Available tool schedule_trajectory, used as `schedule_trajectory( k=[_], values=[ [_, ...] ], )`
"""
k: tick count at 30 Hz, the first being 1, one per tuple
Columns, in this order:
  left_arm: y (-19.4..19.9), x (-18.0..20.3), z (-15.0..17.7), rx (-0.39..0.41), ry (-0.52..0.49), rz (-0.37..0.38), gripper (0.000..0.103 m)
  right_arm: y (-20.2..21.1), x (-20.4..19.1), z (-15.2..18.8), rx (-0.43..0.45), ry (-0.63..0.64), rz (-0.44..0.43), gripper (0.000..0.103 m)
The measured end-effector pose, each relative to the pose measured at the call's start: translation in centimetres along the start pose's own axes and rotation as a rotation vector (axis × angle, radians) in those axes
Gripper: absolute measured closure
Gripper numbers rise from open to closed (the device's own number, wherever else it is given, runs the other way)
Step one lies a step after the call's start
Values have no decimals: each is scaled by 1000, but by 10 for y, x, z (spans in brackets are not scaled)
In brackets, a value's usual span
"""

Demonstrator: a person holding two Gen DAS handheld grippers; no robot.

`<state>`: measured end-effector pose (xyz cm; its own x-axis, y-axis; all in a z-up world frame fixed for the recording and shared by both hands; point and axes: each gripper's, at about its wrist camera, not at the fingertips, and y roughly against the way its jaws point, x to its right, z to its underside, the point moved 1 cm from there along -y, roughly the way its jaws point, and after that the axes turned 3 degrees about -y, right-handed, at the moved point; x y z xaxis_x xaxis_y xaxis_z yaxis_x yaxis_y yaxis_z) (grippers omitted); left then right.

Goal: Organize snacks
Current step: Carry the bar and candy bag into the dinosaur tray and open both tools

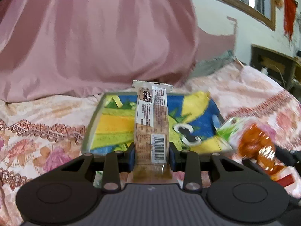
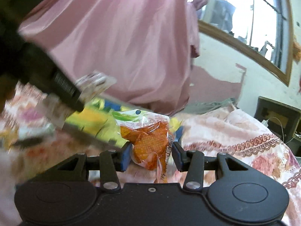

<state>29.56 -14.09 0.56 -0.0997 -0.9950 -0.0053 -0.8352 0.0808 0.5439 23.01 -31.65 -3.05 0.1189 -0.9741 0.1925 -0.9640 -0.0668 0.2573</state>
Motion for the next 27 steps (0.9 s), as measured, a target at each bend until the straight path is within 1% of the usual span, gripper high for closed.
schedule_trajectory(
  k=[3, 5, 9, 13, 15, 19, 21, 23, 27],
  values=[
    [-17, -3, -6, 48, -2, -36, 66, -19, 5, -7, 28, -53, 29, 55],
    [-29, -4, -9, 72, -8, -52, 66, -38, 10, -10, 31, -97, 34, 55],
    [-57, -6, -15, 76, 11, -68, 66, -77, 12, -8, 13, -144, 19, 55],
    [-90, -9, -18, 46, 60, -100, 66, -105, 6, -1, -2, -156, -6, 55],
    [-101, -13, -17, 33, 89, -123, 66, -117, 2, 2, 4, -161, -11, 55],
    [-127, -20, -17, -5, 127, -164, 66, -140, -2, 5, -12, -168, -21, 55],
    [-138, -22, -15, -29, 139, -171, 66, -149, -4, 8, -30, -168, -28, 55],
    [-147, -24, -14, -44, 137, -175, 66, -158, -7, 11, -68, -170, -35, 55],
    [-159, -24, -10, -101, 135, -160, 66, -169, -10, 18, -119, -158, -42, 55]
  ],
)
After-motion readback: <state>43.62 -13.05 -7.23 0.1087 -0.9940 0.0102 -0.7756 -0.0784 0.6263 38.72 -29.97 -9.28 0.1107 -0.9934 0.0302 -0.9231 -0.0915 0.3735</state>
